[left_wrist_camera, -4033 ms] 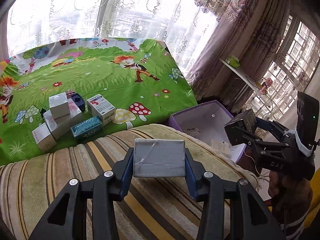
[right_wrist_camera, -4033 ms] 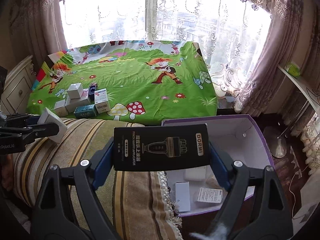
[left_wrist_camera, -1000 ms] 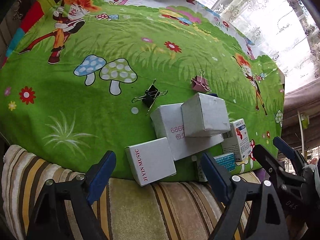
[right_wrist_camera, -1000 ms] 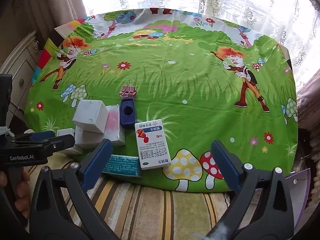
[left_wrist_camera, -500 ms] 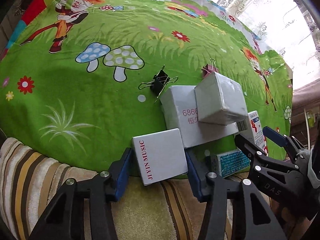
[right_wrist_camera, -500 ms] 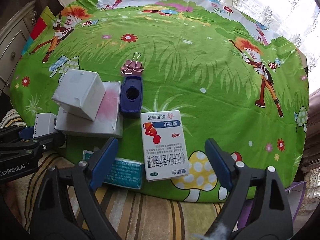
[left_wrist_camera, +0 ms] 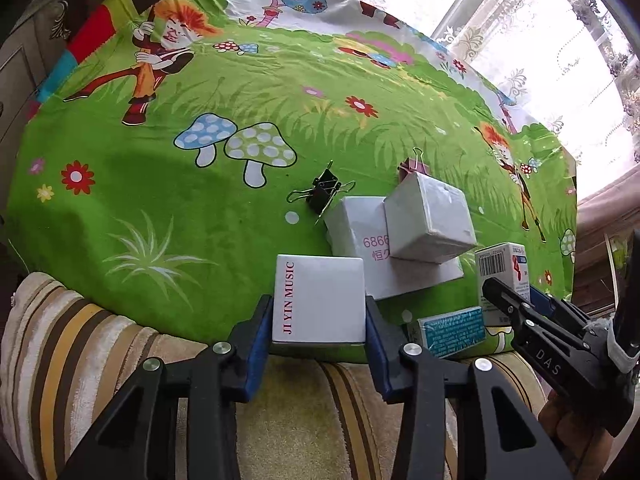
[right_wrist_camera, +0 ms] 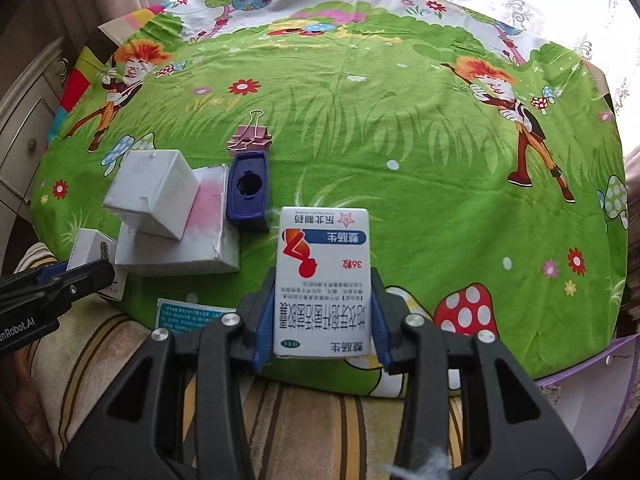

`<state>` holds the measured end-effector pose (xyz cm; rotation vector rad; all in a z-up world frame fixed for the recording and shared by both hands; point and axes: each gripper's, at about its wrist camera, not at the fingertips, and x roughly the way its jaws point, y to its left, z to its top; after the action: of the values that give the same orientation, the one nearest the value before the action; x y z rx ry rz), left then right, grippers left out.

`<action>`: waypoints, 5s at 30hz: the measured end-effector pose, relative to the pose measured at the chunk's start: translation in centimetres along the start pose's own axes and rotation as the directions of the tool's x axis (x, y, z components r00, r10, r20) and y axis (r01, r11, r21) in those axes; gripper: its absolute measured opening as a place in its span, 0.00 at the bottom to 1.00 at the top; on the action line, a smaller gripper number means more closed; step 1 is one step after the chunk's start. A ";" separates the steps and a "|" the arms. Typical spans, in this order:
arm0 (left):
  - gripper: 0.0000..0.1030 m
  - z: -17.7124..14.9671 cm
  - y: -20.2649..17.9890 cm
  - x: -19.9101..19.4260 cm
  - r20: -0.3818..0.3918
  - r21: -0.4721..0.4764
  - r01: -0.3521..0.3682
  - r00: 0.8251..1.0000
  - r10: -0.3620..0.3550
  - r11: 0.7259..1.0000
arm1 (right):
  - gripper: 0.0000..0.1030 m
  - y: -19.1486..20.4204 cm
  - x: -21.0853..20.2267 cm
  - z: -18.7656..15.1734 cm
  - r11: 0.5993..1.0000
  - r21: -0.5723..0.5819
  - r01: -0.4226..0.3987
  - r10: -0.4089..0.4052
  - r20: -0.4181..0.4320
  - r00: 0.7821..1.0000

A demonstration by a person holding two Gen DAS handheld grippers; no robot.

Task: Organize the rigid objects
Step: 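Grasp white JIYIN MUSIC box with left tool while right grasps red-print medicine box, then carry both held boxes into the purple box and open both tools, then move both tools back over the remaining boxes on the bed, then grasp the white cube box with left tool while right grasps teal box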

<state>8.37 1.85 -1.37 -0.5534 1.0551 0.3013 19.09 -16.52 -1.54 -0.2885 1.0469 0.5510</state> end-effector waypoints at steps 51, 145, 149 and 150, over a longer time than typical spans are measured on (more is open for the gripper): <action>0.42 -10.9 -20.4 -6.6 -0.037 0.468 0.316 0.940 -0.339 0.825 | 0.44 -11.8 -17.9 -16.6 0.907 0.323 0.270 -0.353 0.231 0.907; 0.74 4.3 -7.9 2.2 0.018 0.231 -0.053 0.999 0.051 0.972 | 0.92 0.0 -9.0 -3.9 0.998 0.057 0.029 -0.035 0.111 0.993; 0.57 4.4 -8.2 3.0 0.011 0.259 -0.052 0.999 0.051 0.965 | 0.92 0.6 -8.2 -4.1 0.999 0.033 0.037 -0.040 0.084 0.996; 0.50 4.5 -8.3 3.2 0.006 0.266 -0.046 0.999 0.046 0.963 | 0.92 0.8 -8.0 -4.1 0.999 0.026 0.040 -0.042 0.077 0.996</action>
<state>17.21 -2.55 -0.14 -0.2874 1.0892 0.1960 12.57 -20.12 3.54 -0.2644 0.9701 0.5087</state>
